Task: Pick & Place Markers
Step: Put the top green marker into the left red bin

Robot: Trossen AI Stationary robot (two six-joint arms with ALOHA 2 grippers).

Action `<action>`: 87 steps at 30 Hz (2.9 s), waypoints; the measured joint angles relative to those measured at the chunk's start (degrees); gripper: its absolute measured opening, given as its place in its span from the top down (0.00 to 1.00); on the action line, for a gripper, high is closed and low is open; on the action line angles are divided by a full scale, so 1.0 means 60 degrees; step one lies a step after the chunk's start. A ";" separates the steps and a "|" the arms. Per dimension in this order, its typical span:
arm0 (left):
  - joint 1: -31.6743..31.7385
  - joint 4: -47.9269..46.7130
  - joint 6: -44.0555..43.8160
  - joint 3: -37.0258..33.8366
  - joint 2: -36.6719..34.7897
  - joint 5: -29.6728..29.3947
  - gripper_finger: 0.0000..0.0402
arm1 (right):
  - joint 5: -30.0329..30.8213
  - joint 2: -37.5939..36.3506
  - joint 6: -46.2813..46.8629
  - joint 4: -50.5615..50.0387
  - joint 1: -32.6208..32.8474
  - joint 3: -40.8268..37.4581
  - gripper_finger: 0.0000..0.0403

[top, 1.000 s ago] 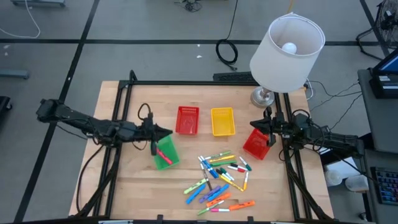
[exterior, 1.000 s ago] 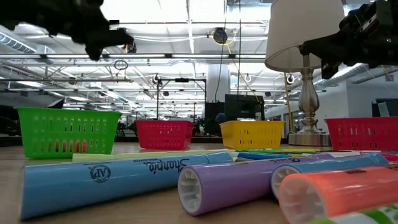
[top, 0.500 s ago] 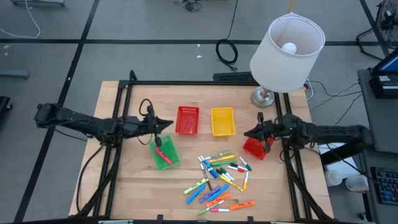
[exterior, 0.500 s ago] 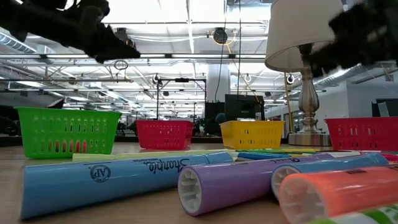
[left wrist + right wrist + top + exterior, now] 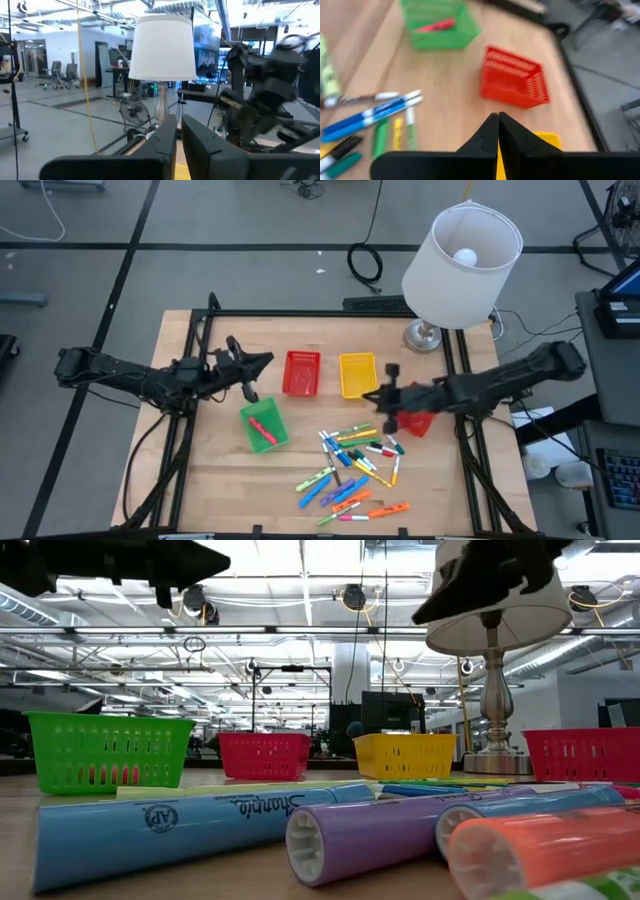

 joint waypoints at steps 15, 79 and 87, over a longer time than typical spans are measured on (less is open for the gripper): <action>-0.0273 -0.1328 -0.0459 0.0003 0.0000 0.0259 0.91 | -0.2250 0.5413 -0.0264 -0.3771 -0.0151 0.4192 1.00; -0.0255 -0.0881 0.0233 0.0004 -0.0044 0.0182 0.91 | -0.3679 0.5856 -0.0650 0.0686 -0.0938 0.1335 0.94; -0.0332 -0.0972 0.0207 0.0004 -0.0044 0.0189 0.91 | -0.2125 0.5669 -0.1535 -0.0555 -0.0769 0.3061 0.97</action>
